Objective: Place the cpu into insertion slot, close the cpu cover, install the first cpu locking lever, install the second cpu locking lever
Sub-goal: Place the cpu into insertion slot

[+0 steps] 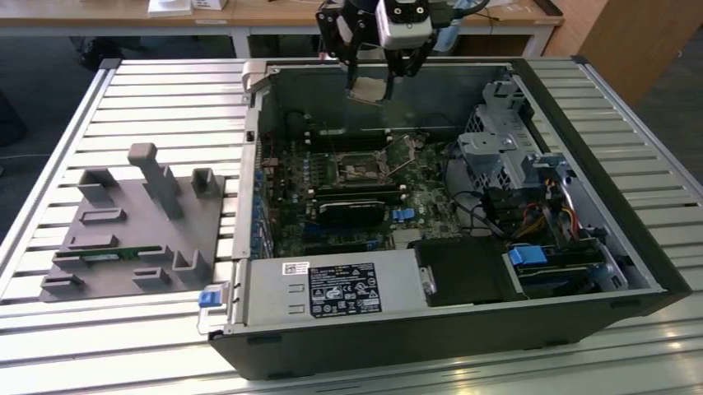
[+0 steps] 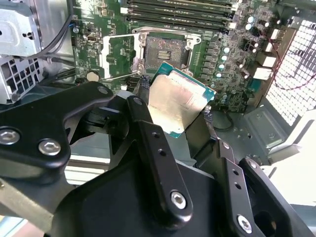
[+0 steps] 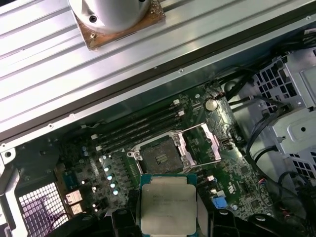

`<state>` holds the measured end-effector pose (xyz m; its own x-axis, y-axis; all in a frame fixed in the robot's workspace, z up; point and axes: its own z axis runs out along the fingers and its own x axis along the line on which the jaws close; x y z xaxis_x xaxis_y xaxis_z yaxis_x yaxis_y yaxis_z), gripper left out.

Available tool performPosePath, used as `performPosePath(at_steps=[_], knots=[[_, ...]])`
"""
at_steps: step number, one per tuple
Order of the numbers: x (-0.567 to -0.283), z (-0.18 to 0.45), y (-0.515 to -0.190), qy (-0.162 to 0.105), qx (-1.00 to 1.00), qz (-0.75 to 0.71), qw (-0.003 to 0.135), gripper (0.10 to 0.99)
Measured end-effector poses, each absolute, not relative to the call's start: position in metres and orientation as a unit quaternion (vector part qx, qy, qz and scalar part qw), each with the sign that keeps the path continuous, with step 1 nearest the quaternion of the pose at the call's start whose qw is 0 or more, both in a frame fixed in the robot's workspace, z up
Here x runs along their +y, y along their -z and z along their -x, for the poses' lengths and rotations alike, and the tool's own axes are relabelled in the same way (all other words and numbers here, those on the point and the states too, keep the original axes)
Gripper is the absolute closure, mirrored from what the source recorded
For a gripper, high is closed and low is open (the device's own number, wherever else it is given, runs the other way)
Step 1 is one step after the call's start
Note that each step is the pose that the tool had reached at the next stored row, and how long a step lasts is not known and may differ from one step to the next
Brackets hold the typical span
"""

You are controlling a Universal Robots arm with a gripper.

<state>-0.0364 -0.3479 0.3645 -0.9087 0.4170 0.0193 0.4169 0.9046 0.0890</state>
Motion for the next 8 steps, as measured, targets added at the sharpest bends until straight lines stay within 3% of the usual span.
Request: performPosePath(at_steps=[8], knots=[[-0.3478,0.0364,-0.3641,-0.046,0.969,-0.241,0.001,0.545]])
